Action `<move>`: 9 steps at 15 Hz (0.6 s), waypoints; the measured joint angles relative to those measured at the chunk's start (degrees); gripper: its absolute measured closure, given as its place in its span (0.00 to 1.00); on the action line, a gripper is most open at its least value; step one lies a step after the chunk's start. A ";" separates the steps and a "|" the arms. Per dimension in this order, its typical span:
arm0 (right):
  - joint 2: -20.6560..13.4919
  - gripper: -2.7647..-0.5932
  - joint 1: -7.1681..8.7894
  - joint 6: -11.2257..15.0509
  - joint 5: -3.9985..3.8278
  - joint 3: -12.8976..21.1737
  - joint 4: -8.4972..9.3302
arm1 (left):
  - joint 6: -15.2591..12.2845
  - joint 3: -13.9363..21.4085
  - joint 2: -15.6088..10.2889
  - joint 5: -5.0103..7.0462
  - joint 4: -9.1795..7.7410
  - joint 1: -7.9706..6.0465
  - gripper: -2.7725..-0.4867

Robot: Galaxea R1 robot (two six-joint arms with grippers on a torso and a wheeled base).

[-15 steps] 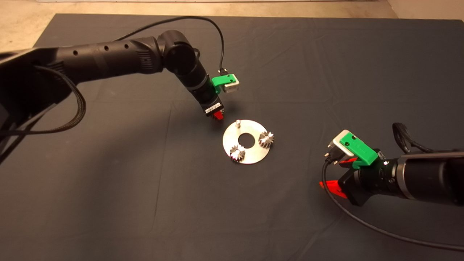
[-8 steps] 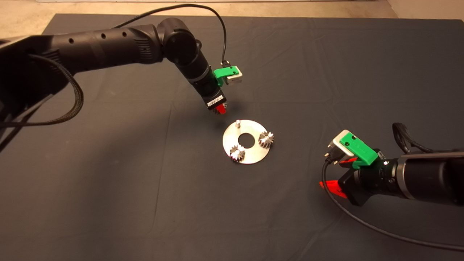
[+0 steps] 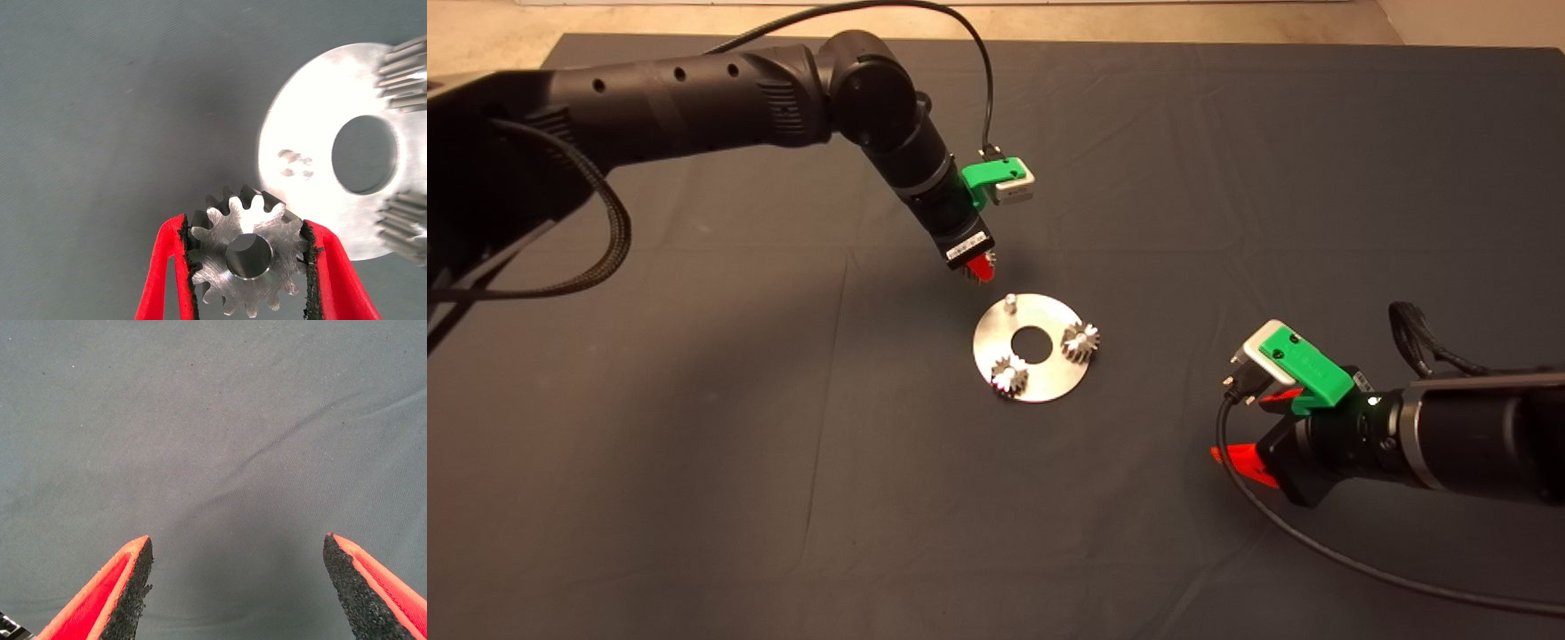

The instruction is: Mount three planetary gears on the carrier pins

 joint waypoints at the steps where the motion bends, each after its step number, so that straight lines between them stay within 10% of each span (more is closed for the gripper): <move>1: 0.00 0.40 -0.02 0.00 0.00 0.00 0.09 | -1.00 0.95 0.00 0.00 0.00 0.00 0.95; 9: 0.01 0.40 0.00 0.00 0.00 0.00 0.37 | -4.89 3.50 2.04 0.05 -0.06 -0.02 0.95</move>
